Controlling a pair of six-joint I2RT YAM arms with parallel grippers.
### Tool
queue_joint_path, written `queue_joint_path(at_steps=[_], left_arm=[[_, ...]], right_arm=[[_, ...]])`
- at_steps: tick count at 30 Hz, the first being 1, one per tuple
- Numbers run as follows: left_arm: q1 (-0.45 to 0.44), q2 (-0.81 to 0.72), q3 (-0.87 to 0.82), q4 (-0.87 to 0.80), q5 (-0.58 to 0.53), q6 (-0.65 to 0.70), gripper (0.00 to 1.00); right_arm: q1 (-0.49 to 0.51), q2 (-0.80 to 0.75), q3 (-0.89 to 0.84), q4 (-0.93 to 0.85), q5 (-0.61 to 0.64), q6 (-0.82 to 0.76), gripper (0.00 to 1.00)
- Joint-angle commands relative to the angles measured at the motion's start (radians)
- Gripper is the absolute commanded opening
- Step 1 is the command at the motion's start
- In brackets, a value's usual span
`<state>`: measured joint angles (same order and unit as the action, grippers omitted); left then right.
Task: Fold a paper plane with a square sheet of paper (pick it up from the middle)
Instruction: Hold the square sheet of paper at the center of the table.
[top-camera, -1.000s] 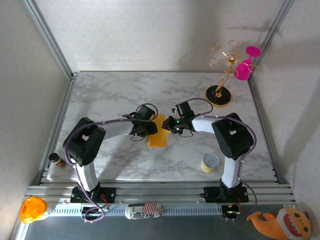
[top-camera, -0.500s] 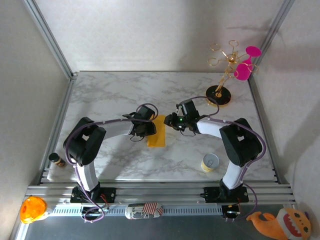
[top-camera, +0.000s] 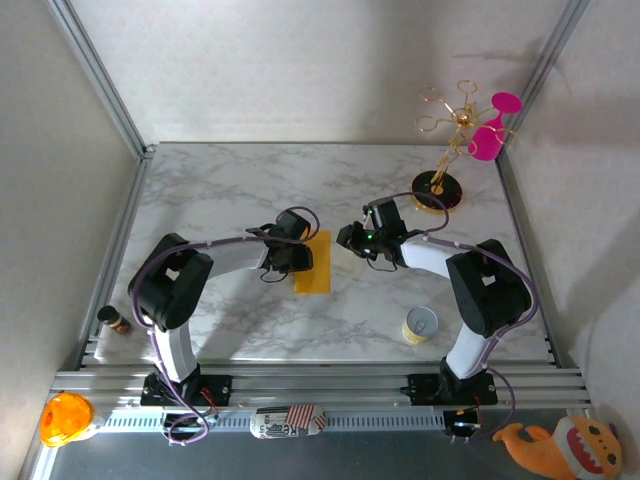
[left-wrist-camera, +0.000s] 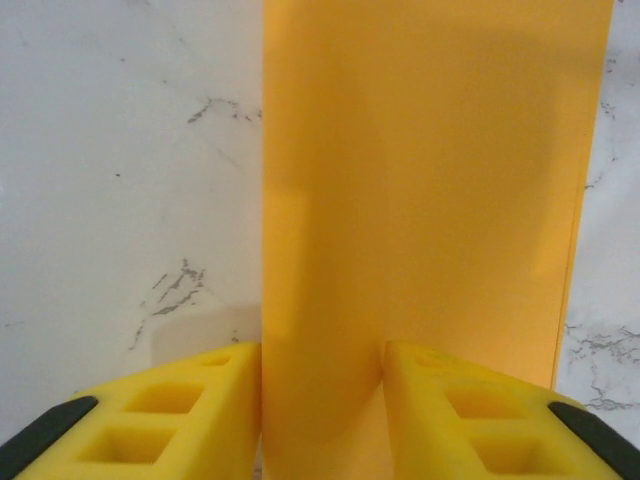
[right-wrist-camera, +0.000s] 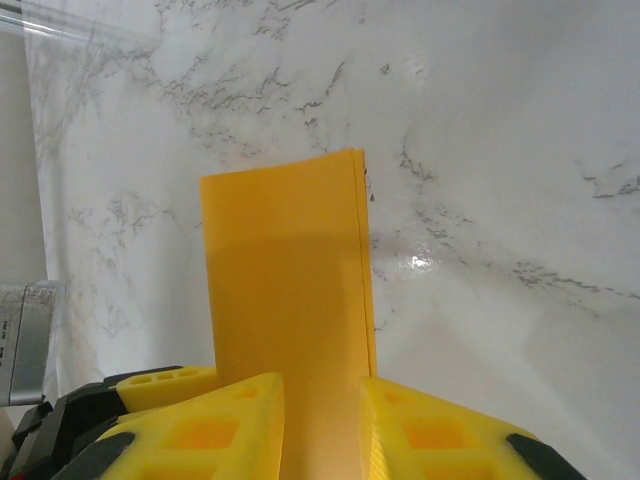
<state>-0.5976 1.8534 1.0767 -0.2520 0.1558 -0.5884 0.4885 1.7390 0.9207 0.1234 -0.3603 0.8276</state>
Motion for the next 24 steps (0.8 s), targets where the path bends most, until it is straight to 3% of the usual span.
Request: queue_joint_path(at_steps=[1, 24], left_arm=[[0.015, 0.068, -0.007, -0.074, -0.054, 0.037, 0.37], [0.015, 0.118, -0.008, -0.079, -0.058, 0.061, 0.39]], right_arm=[[-0.005, -0.012, -0.005, 0.009, 0.003, 0.007, 0.26], [0.027, 0.052, 0.020, 0.022, -0.057, -0.002, 0.24]])
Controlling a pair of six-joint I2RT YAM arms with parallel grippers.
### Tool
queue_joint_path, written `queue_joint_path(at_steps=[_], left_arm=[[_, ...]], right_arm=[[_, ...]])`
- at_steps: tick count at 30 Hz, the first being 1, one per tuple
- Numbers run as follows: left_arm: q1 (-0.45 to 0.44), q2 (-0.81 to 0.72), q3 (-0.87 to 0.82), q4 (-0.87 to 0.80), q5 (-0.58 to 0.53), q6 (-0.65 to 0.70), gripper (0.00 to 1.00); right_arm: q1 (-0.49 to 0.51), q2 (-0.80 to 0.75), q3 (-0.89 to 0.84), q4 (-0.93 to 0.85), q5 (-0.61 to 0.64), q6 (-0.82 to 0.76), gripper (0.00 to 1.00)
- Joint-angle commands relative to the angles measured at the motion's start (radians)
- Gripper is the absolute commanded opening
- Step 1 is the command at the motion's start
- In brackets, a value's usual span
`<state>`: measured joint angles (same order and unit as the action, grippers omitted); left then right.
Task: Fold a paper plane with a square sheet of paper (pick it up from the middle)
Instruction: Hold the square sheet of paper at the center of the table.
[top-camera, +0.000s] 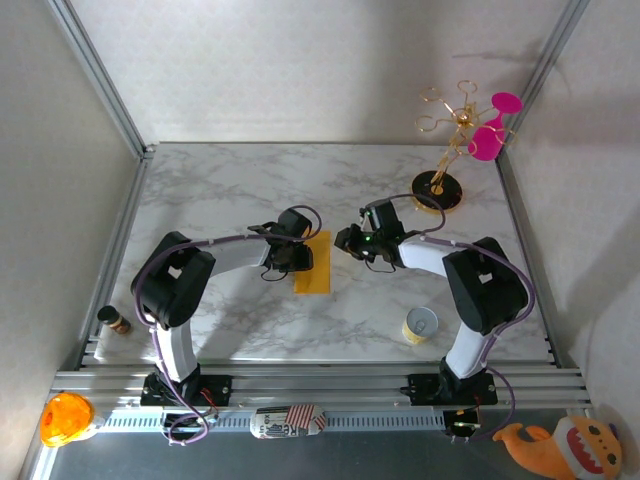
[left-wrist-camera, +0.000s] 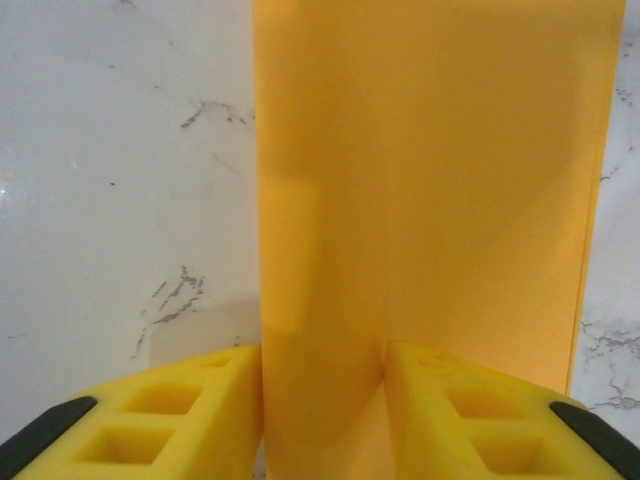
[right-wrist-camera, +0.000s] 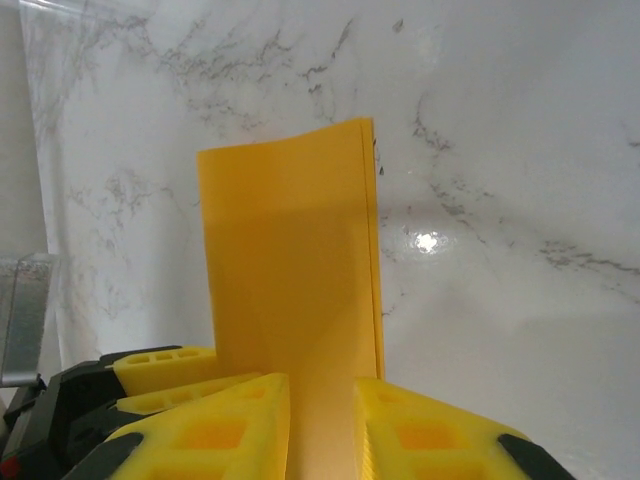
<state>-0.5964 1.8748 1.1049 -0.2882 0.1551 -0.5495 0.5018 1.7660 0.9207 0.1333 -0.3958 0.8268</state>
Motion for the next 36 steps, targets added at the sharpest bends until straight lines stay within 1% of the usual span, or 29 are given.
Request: queue_joint_path(at_steps=[1, 14, 30, 36], left_arm=[[0.014, 0.098, -0.037, -0.042, -0.056, 0.024, 0.39], [0.014, 0.116, -0.046, -0.045, -0.062, 0.041, 0.40], [0.014, 0.130, -0.057, -0.043, -0.072, 0.028, 0.40], [0.014, 0.134, -0.059, -0.038, -0.069, 0.022, 0.40]], right_arm=[[0.016, 0.028, 0.021, 0.013, -0.024, -0.002, 0.24], [0.028, 0.056, 0.044, 0.004, -0.041, -0.012, 0.23], [0.064, 0.146, 0.140, -0.093, -0.074, -0.049, 0.09], [0.072, 0.175, 0.165, -0.129, -0.073, -0.062, 0.06]])
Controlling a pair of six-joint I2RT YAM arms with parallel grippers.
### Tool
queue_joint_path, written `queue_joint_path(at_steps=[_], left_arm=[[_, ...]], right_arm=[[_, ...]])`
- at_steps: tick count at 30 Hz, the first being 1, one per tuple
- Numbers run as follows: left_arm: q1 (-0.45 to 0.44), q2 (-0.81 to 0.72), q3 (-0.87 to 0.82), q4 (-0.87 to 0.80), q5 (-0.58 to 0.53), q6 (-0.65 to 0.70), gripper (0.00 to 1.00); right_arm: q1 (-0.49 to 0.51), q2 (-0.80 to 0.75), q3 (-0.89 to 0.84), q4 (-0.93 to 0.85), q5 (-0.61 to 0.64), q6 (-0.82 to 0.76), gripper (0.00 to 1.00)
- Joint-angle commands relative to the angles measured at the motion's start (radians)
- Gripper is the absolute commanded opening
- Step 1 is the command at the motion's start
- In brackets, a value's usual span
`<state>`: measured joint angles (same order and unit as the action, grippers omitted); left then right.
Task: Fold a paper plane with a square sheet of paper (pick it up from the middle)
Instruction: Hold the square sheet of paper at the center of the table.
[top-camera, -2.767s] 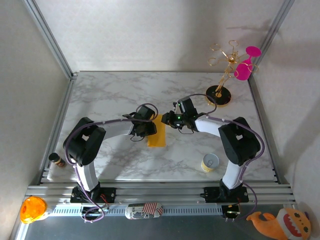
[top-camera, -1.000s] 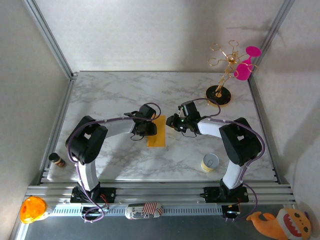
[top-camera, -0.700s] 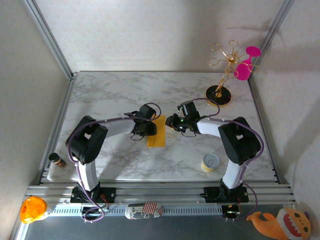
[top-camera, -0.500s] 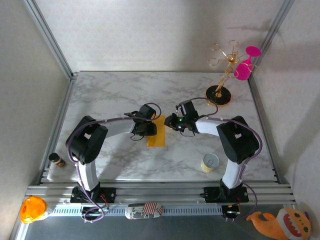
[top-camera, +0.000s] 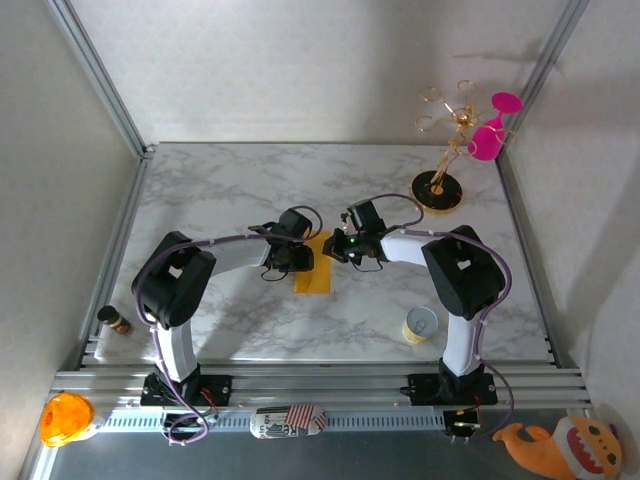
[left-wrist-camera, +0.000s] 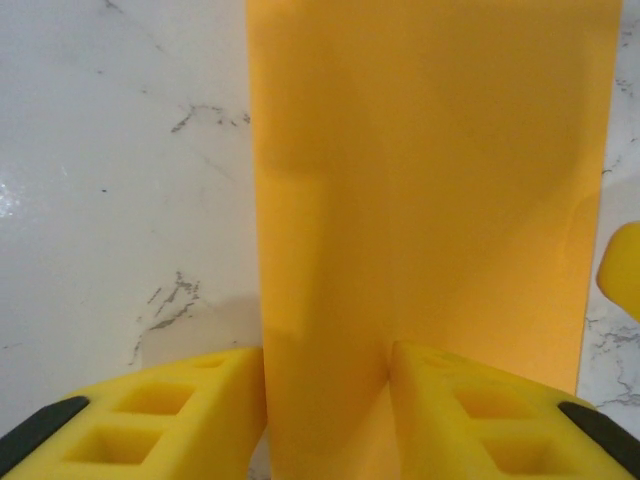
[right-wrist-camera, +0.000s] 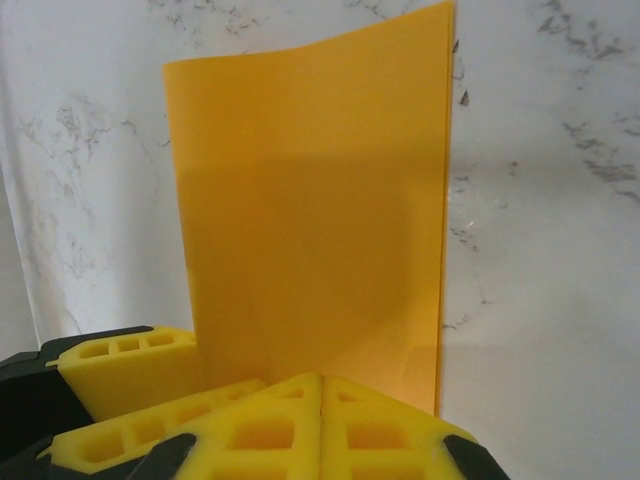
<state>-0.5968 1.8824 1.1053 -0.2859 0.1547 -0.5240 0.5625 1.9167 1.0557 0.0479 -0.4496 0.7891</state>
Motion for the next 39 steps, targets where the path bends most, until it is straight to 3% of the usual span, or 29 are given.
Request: queue_joint_path(at_steps=[1, 11, 18, 25, 28, 31, 34, 39], left_arm=[[0.014, 0.126, -0.059, -0.040, -0.069, -0.004, 0.40], [0.013, 0.120, -0.058, -0.047, -0.066, -0.018, 0.40], [0.017, 0.021, -0.018, -0.045, -0.041, -0.097, 0.42], [0.078, -0.177, -0.001, -0.084, -0.175, -0.214, 0.47], [0.091, -0.234, -0.008, -0.021, -0.083, -0.217, 0.46], [0.088, -0.220, 0.009, 0.039, 0.090, -0.217, 0.38], [0.072, -0.173, 0.029, 0.077, 0.195, -0.224, 0.32], [0.044, -0.072, 0.089, 0.042, 0.227, -0.217, 0.20]], right_arm=[[0.012, 0.030, 0.033, -0.050, -0.017, -0.027, 0.06], [0.011, 0.074, 0.058, -0.131, 0.026, -0.063, 0.04], [0.012, 0.116, 0.057, -0.199, 0.081, -0.109, 0.02], [0.011, 0.165, 0.061, -0.259, 0.109, -0.176, 0.01], [0.012, 0.164, 0.054, -0.267, 0.127, -0.184, 0.01], [0.011, 0.175, 0.058, -0.276, 0.130, -0.192, 0.01], [0.011, 0.178, 0.058, -0.280, 0.136, -0.195, 0.01], [0.011, 0.179, 0.056, -0.284, 0.141, -0.195, 0.00]])
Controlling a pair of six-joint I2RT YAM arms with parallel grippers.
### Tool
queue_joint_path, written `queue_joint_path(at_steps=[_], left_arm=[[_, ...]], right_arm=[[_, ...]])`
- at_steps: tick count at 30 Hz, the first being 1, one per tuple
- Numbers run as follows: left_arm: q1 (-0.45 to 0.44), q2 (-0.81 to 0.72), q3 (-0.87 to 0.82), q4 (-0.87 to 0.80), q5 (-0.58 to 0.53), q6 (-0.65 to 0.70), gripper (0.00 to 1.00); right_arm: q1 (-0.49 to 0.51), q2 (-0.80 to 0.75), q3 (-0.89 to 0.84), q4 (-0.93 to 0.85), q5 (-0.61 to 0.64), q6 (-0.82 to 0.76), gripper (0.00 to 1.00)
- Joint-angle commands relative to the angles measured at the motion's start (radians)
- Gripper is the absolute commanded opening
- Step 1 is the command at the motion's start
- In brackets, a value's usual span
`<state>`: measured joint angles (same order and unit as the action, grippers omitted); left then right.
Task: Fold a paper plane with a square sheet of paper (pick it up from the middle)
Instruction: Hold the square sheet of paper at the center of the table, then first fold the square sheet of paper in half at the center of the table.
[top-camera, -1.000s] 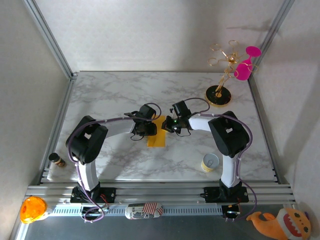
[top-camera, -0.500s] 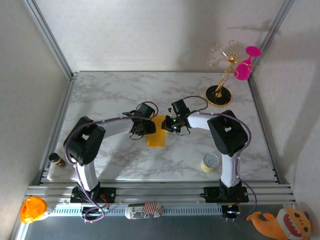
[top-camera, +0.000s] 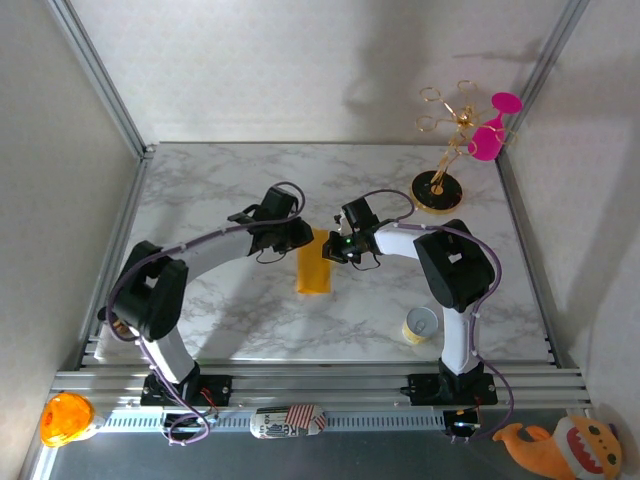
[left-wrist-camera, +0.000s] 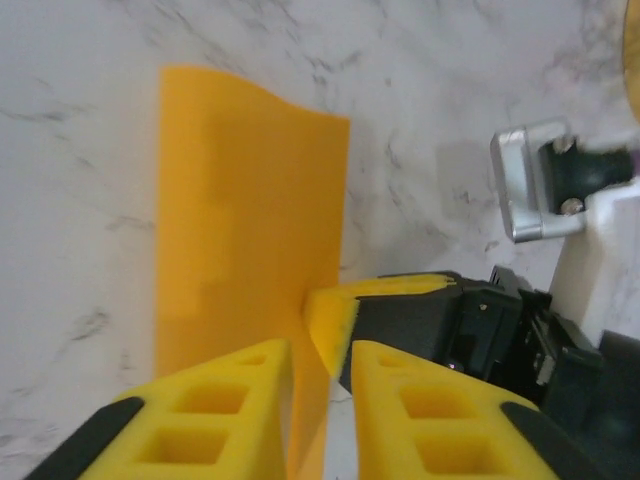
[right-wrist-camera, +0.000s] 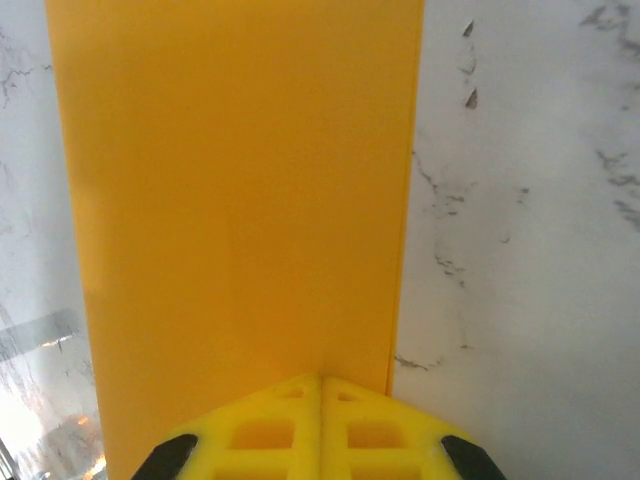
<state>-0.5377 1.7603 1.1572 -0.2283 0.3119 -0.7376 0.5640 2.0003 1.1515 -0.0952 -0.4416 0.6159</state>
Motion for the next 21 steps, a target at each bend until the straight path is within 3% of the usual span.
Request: queue_joint_path(at_steps=[1, 11, 21], left_arm=[[-0.020, 0.066, 0.046, -0.023, 0.067, -0.001, 0.19], [-0.051, 0.170, 0.097, -0.103, -0.020, 0.031, 0.10], [-0.043, 0.204, 0.071, -0.100, -0.023, 0.066, 0.04]], right_arm=[[0.010, 0.095, -0.041, -0.141, 0.134, -0.021, 0.00], [0.011, 0.092, -0.050, -0.140, 0.147, -0.012, 0.00], [0.011, 0.099, -0.067, -0.150, 0.170, -0.016, 0.00]])
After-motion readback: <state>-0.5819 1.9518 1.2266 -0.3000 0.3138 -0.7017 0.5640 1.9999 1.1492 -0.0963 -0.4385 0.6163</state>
